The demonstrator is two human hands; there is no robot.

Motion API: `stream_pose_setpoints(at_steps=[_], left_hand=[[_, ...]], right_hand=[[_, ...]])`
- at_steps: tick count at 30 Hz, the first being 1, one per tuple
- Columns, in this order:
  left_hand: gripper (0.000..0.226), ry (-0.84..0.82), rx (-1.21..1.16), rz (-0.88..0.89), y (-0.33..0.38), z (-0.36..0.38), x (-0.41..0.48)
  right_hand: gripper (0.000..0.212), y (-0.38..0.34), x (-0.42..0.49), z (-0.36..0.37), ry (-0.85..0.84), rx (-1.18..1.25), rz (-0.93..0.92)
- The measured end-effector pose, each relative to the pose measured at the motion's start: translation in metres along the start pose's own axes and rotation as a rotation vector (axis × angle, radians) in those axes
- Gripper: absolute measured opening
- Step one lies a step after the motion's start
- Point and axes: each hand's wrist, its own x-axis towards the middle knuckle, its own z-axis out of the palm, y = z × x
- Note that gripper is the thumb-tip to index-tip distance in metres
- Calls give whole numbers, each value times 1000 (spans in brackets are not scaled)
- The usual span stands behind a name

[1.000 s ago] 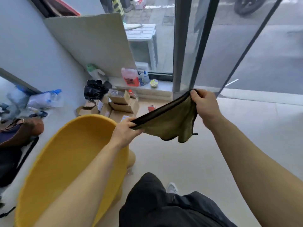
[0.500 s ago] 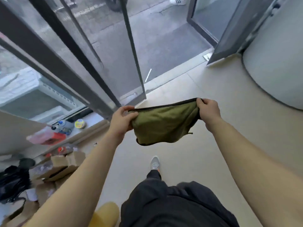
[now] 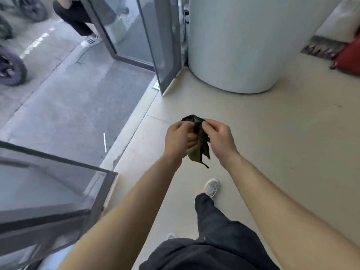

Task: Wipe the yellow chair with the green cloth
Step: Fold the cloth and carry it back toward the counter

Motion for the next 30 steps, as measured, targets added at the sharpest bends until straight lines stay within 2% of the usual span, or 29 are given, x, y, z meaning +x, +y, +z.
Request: stream_pose_setpoints(at_steps=[2,5,6,9,10,13,16,19,22,25,27,29,30], left_hand=[[17,-131,1,10,26,29,31],[28,-386,195,86,59,58,65],[28,-405,299,166,68,74,80],[35,-229,672,563,96,117,127],[38,-238,759,645,103,131,142],[41,-382,928,706,118,178,182],[41,-485,1054,812,147,230,224],[44,-586,1168,966,195,283,267],[36,-688,1103,1028,233,343,296],[28,-811,802,797,255,401,318],[32,-847,519,688,271,430,337],[51,-910,263,496,283,455,354],[64,-954,234,397,282,469,361]], right_hand=[[19,-14,34,-40,-67,32,-42],[27,-35,76,-89,-88,-60,-75],[24,-42,93,-110,-96,-53,-74],[15,-65,142,-166,-71,-36,-66],[13,-72,156,-184,-52,-12,-73],[9,-85,193,-234,-27,66,-67],[14,-93,229,-284,-17,105,-43],[15,-98,265,-334,31,10,-10],[15,-112,301,-372,170,-176,-21],[16,-143,332,-402,317,-145,-82],[18,-168,348,-422,333,-14,-142],[19,-196,362,-443,332,142,-193],[20,-207,370,-453,348,220,-210]])
